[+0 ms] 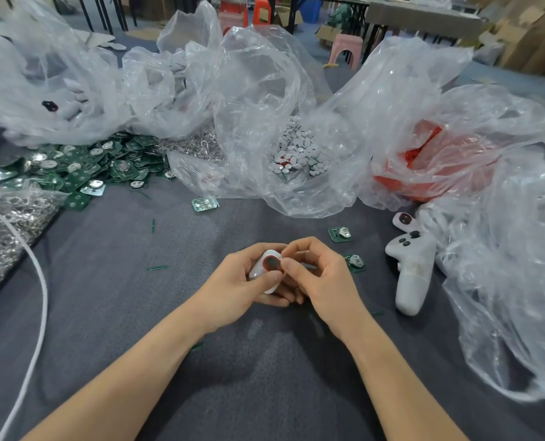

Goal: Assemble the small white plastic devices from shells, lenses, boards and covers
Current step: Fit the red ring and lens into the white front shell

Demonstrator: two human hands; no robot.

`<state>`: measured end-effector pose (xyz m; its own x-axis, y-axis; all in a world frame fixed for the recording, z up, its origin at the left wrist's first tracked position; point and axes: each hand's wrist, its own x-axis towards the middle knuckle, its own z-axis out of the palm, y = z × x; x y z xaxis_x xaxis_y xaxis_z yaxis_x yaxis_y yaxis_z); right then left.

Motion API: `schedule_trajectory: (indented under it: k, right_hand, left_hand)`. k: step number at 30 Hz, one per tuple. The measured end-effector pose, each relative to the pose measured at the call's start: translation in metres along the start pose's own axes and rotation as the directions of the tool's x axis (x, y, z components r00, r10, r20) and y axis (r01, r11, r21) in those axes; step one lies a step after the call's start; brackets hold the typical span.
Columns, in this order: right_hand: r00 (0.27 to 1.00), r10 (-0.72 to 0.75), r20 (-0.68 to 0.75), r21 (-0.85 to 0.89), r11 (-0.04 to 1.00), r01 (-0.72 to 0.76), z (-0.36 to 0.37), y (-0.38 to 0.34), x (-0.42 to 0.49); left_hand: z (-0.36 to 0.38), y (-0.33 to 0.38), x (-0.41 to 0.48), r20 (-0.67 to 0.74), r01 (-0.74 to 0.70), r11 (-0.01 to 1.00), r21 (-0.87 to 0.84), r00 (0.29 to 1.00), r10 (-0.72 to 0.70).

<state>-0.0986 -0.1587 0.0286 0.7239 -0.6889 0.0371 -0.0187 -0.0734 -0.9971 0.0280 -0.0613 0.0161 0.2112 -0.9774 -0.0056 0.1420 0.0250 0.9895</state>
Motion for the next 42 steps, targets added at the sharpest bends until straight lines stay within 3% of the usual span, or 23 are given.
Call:
schedule_trajectory:
  k: [4,8,13,19,23,27,29,31,33,34,36,37,38,39,40,41,42]
  right_hand:
    - [0.996,0.023,0.081,0.106,0.994,-0.031,-0.006,-0.003,-0.001]
    - [0.992,0.011,0.128,0.1,0.995,-0.024,-0.005,-0.003,-0.003]
    - [0.991,0.014,0.13,0.108,0.994,-0.028,-0.002,0.002,0.0]
    - [0.994,0.035,0.102,0.195,0.979,-0.055,0.001,0.005,0.004]
    - [0.999,0.047,0.011,0.297,0.954,-0.048,0.001,0.0,-0.001]
    - [0.989,0.09,-0.121,0.216,0.974,-0.063,0.001,-0.006,-0.021]
    - [0.97,0.076,-0.231,0.015,0.997,-0.074,-0.008,-0.014,-0.032]
    - [0.939,-0.112,-0.324,-0.44,0.897,-0.045,-0.023,-0.028,-0.041]
    - [0.872,-0.322,-0.37,-0.634,0.773,0.017,-0.047,-0.057,-0.048]
    - [0.803,-0.425,-0.418,-0.658,0.751,0.055,-0.066,-0.075,-0.052]
    - [0.569,-0.613,-0.548,-0.739,0.674,0.014,-0.123,-0.109,-0.057]
    - [0.445,-0.654,-0.612,-0.761,0.641,-0.105,-0.155,-0.124,-0.059]
    - [0.365,-0.644,-0.673,-0.737,0.627,-0.252,-0.187,-0.137,-0.058]
    - [0.371,-0.572,-0.732,-0.682,0.607,-0.409,-0.217,-0.143,-0.056]
    - [0.461,-0.427,-0.778,-0.628,0.505,-0.592,-0.241,-0.142,-0.054]
    - [0.566,-0.233,-0.791,-0.612,0.312,-0.727,-0.257,-0.135,-0.053]
    - [0.63,-0.028,-0.776,-0.627,0.134,-0.767,-0.267,-0.123,-0.052]
  left_hand:
    - [0.0,-0.001,0.001,-0.009,-0.028,1.0,-0.009,1.0,0.028]
    - [0.002,-0.003,0.002,-0.123,-0.04,0.989,0.139,0.991,0.057]
    - [0.004,-0.004,0.0,-0.142,-0.055,0.973,0.224,0.986,0.088]
    - [0.002,-0.003,0.005,-0.11,-0.067,0.989,0.135,0.99,0.082]
    - [0.006,-0.006,0.005,-0.156,-0.115,0.981,0.154,0.978,0.139]
    - [0.017,-0.007,0.006,-0.162,-0.127,0.971,0.204,0.974,0.161]
    - [0.031,-0.008,0.006,-0.117,-0.149,0.972,0.181,0.978,0.171]
    - [0.046,-0.01,0.007,-0.11,-0.161,0.976,0.145,0.978,0.178]
    - [0.055,-0.012,0.009,-0.162,-0.159,0.982,0.106,0.971,0.174]
    - [0.055,-0.013,0.01,-0.189,-0.158,0.983,0.092,0.967,0.173]
    - [0.053,-0.014,0.012,-0.219,-0.155,0.985,0.073,0.961,0.167]
    - [0.051,-0.014,0.013,-0.229,-0.15,0.987,0.057,0.96,0.159]
    - [0.049,-0.015,0.014,-0.243,-0.143,0.989,0.035,0.959,0.147]
    - [0.048,-0.015,0.015,-0.258,-0.136,0.991,0.014,0.957,0.135]
    - [0.048,-0.016,0.017,-0.268,-0.131,0.991,0.003,0.955,0.127]
    - [0.048,-0.016,0.018,-0.272,-0.128,0.992,0.001,0.954,0.124]
    - [0.048,-0.017,0.019,-0.271,-0.127,0.992,0.006,0.955,0.124]
